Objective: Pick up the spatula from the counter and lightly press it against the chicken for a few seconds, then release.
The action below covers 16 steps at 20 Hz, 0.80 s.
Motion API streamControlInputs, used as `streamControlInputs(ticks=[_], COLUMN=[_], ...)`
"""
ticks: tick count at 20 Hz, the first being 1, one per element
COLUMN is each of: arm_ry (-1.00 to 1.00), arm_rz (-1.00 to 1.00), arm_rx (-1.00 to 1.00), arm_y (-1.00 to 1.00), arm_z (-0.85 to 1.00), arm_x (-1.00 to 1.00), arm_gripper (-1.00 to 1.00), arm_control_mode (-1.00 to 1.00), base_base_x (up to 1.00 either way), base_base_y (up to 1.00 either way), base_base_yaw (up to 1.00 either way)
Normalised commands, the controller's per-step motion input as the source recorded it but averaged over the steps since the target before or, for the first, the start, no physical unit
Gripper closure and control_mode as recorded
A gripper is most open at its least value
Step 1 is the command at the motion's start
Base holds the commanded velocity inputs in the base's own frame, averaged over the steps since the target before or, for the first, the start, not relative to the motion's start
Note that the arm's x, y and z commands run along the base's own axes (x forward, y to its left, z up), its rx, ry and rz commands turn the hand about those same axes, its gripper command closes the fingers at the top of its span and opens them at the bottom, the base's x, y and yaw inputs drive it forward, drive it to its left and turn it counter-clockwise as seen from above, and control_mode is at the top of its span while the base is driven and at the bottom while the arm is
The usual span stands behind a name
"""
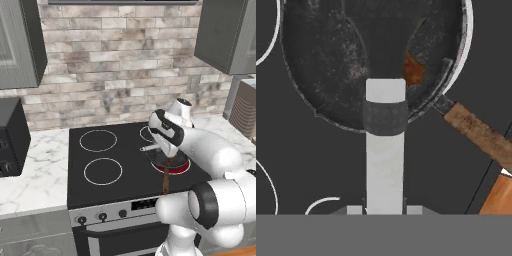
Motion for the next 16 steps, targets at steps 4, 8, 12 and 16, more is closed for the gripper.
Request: streamControlInputs(ticks=[4,8,12,16], arm_ry=[-0.01,-0.1,-0.24,-0.28], arm_rz=[0.0,0.0,0.01,0.03], arm_rx=[0.0,0.0,0.0,0.0], arm_y=[0.0,0.0,0.0,0.0], arm_z=[0.68,0.27,0.25,0.34], arm_x=[-0.16,-0.31,-0.47,-0.49], arm_gripper=[1.0,1.0,1.0,1.0], arm_control_mode=[-1.0,-1.0,-1.0,-1.0], base_base_x=[0.0,0.0,0.0,0.0], base_base_y=[0.0,0.0,0.0,0.0], base_base_yaw=[0.0,0.0,0.0,0.0])
